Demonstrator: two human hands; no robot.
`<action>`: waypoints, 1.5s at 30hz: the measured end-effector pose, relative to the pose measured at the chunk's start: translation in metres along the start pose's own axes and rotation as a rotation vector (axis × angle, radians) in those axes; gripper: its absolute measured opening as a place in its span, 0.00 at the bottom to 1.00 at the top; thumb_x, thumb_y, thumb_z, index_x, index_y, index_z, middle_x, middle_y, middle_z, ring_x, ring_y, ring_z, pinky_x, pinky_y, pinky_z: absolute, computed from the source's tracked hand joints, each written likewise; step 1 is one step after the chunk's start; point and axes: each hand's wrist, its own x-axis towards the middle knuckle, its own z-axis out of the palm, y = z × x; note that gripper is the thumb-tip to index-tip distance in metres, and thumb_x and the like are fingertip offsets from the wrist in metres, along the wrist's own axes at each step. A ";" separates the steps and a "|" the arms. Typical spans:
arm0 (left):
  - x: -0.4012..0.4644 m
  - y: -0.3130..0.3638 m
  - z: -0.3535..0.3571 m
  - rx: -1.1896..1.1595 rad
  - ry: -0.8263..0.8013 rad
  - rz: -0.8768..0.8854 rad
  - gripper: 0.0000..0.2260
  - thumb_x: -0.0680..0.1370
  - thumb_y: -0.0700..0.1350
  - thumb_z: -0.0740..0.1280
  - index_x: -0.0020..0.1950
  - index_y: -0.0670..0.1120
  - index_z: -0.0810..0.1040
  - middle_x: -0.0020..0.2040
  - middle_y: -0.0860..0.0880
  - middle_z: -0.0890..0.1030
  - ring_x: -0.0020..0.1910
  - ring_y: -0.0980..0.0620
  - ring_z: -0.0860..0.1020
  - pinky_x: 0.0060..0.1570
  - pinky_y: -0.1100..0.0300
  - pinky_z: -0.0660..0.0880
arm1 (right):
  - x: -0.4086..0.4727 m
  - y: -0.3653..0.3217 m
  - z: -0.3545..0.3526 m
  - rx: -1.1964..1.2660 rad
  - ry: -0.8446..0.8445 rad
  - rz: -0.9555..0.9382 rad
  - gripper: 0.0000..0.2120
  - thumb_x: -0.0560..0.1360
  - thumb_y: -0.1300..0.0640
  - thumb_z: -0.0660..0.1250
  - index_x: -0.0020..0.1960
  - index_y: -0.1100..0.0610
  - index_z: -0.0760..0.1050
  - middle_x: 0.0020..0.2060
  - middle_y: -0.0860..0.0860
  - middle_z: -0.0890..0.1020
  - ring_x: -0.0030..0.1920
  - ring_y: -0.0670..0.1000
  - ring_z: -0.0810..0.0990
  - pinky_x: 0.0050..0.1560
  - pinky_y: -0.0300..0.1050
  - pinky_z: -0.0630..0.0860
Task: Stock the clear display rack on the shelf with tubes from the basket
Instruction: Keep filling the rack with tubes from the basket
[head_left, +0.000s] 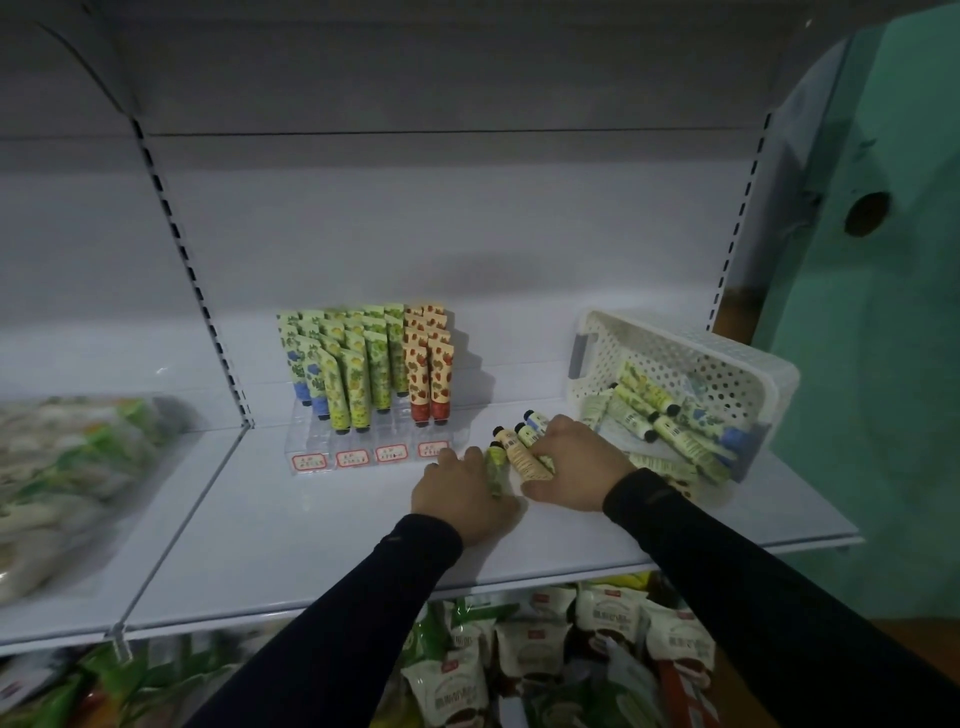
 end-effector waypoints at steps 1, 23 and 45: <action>0.001 -0.001 -0.004 0.006 -0.018 0.000 0.28 0.74 0.62 0.64 0.66 0.45 0.65 0.61 0.41 0.71 0.60 0.40 0.74 0.54 0.51 0.72 | 0.001 -0.001 -0.001 -0.011 -0.009 0.017 0.17 0.70 0.45 0.70 0.51 0.57 0.81 0.52 0.54 0.71 0.52 0.55 0.74 0.53 0.49 0.74; -0.025 -0.068 -0.034 -0.127 0.012 0.154 0.13 0.78 0.48 0.64 0.61 0.47 0.68 0.51 0.46 0.70 0.43 0.46 0.71 0.44 0.57 0.66 | -0.003 -0.026 -0.037 0.540 0.351 0.149 0.08 0.73 0.52 0.73 0.45 0.57 0.82 0.39 0.50 0.83 0.40 0.49 0.81 0.37 0.40 0.75; -0.036 -0.157 -0.028 -1.082 0.452 -0.091 0.22 0.78 0.41 0.68 0.50 0.73 0.73 0.49 0.51 0.82 0.42 0.47 0.82 0.42 0.53 0.79 | 0.062 -0.086 -0.049 0.754 0.544 0.038 0.08 0.75 0.53 0.71 0.42 0.57 0.84 0.34 0.49 0.84 0.37 0.50 0.82 0.50 0.49 0.80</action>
